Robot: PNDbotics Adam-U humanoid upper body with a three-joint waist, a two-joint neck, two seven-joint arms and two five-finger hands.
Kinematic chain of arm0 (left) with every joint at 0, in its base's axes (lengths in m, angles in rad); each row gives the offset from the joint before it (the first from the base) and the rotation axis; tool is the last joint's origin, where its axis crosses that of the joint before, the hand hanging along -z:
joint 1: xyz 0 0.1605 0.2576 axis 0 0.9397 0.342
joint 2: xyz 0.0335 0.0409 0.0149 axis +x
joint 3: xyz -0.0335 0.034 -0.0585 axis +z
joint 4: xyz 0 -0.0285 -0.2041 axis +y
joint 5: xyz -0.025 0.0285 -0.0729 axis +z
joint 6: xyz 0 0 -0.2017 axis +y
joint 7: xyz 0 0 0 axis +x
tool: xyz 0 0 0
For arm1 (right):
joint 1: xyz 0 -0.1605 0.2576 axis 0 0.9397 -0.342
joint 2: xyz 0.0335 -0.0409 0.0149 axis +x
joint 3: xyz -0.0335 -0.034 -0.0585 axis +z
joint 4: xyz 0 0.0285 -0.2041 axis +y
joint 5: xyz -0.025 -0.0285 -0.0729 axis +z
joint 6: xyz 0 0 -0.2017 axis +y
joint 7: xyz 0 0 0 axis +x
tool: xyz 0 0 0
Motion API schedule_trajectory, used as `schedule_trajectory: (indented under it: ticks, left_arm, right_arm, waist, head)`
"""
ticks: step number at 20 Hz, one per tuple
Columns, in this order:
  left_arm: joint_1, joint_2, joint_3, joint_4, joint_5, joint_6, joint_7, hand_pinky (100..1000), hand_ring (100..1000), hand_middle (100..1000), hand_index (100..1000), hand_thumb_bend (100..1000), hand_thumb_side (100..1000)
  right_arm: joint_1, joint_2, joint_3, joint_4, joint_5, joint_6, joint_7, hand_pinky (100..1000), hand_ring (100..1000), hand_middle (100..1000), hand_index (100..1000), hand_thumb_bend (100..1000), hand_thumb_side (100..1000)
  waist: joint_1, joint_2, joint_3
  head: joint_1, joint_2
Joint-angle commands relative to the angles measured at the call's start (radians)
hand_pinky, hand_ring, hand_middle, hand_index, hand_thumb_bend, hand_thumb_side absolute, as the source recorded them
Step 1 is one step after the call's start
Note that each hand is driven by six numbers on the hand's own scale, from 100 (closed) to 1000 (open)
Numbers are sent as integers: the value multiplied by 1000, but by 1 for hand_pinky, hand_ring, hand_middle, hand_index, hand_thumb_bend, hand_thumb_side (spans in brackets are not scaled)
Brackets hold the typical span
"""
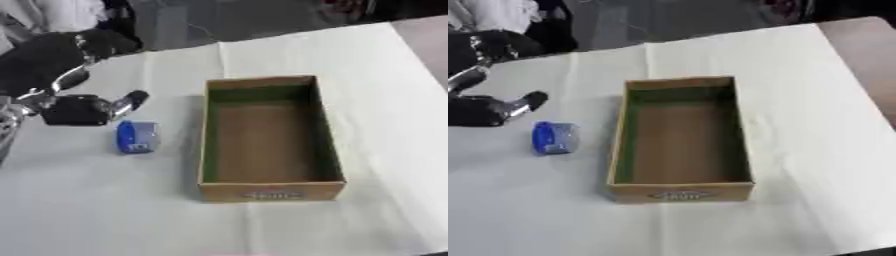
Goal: Pick up objects on the table and place them in the box.
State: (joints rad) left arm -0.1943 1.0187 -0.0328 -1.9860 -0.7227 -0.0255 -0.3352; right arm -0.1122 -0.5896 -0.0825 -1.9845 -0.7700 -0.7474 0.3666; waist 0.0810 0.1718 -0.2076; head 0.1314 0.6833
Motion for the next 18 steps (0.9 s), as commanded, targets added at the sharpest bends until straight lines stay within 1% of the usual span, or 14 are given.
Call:
schedule_trajectory:
  ticks: [1,4,5,7,8,12,13,15,18]
  left_arm:
    - [1,78,2,-14,33,-45,-78,724,829,953,974,544,705]
    - [4,124,-6,1,67,-72,-152,746,846,948,972,594,655]
    - [0,134,-7,12,77,-82,-167,740,836,921,967,607,638]
    - [-10,153,-14,46,92,-105,-185,755,834,901,968,645,611]
    - [-16,163,-19,68,93,-119,-195,768,840,904,970,675,598]
    - [-44,182,-38,156,89,-183,-256,804,868,935,969,721,559]
    - [-53,183,-41,174,89,-199,-274,808,869,934,969,711,549]
    - [-70,184,-45,205,95,-226,-301,809,869,933,969,727,546]
    - [-97,183,-48,244,101,-253,-314,805,863,921,960,722,526]
  right_arm:
    - [-8,-27,-3,-15,3,-160,159,183,337,332,455,100,693]
    - [-9,-28,-1,-15,3,-160,163,183,337,332,455,100,693]
    - [-9,-28,-1,-15,2,-160,163,183,337,332,456,100,694]
    - [-10,-29,1,-15,1,-160,165,183,337,332,455,100,694]
    - [-12,-29,1,-15,0,-160,166,183,337,332,455,100,693]
    - [-18,-32,2,-15,-7,-160,169,184,337,332,455,100,692]
    - [-19,-33,2,-15,-10,-160,169,184,337,332,456,100,694]
    - [-22,-35,2,-15,-14,-160,171,184,337,332,456,100,693]
    - [-26,-37,3,-15,-20,-160,173,184,337,332,456,100,693]
  waist:
    - [-2,-18,-2]
    - [0,-17,-4]
    - [0,-17,-4]
    - [1,-16,-7]
    - [2,-16,-9]
    - [5,-15,-16]
    - [5,-15,-17]
    - [7,-15,-21]
    - [8,-14,-25]
  head:
    - [7,-8]
    - [10,-11]
    - [11,-11]
    - [13,-12]
    - [16,-12]
    - [22,-14]
    - [23,-14]
    - [24,-15]
    - [27,-19]
